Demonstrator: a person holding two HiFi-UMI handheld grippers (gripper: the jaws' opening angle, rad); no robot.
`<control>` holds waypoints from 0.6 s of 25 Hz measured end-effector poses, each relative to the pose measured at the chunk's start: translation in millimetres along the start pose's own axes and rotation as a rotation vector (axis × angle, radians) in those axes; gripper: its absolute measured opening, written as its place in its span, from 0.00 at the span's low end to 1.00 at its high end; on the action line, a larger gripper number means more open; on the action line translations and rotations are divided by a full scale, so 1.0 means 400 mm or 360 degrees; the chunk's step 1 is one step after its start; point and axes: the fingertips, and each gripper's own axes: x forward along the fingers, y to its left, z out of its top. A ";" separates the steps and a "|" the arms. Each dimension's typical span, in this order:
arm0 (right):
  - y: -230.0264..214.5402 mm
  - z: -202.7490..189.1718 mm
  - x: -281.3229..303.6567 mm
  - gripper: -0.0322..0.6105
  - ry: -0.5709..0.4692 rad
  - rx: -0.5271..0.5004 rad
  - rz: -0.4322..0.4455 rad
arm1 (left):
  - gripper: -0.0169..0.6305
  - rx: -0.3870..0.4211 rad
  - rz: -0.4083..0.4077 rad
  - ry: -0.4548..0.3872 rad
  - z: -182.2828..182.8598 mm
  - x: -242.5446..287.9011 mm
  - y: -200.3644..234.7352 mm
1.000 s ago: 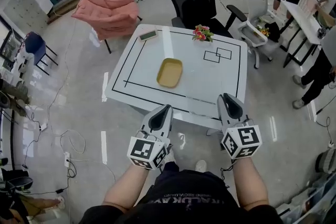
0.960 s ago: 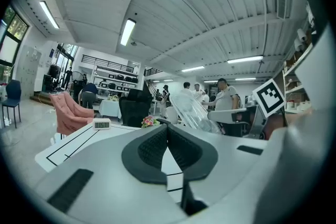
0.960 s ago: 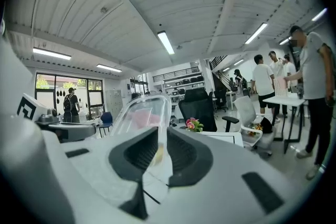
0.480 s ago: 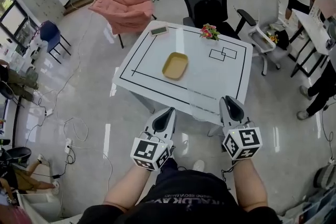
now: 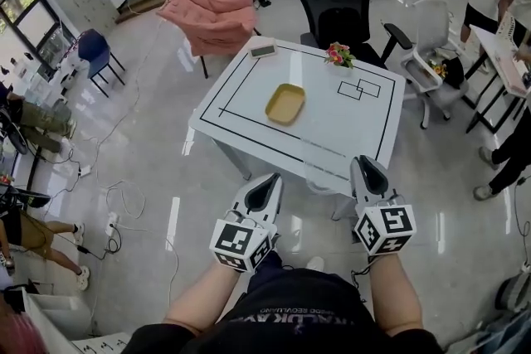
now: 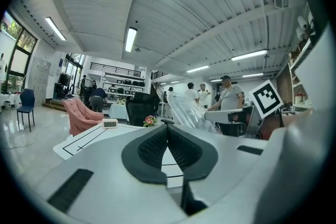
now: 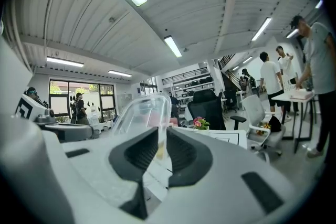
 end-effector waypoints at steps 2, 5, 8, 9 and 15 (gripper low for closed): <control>0.002 0.000 -0.005 0.13 -0.0003 0.0000 0.0004 | 0.03 0.0002 0.0005 -0.0004 0.001 -0.008 -0.004; 0.007 -0.002 -0.015 0.13 -0.0005 0.0001 0.0005 | 0.03 0.0003 0.0005 -0.0008 0.001 -0.017 -0.010; 0.008 -0.002 -0.025 0.13 -0.0009 -0.0001 0.0001 | 0.03 0.0006 0.0002 -0.0011 0.002 -0.024 -0.015; 0.008 -0.001 -0.028 0.13 -0.0011 -0.0001 0.0000 | 0.03 0.0006 0.0000 -0.0012 0.002 -0.025 -0.017; 0.007 0.003 -0.039 0.13 -0.0014 0.0005 -0.0014 | 0.03 0.0007 -0.0011 -0.0015 0.011 -0.029 -0.023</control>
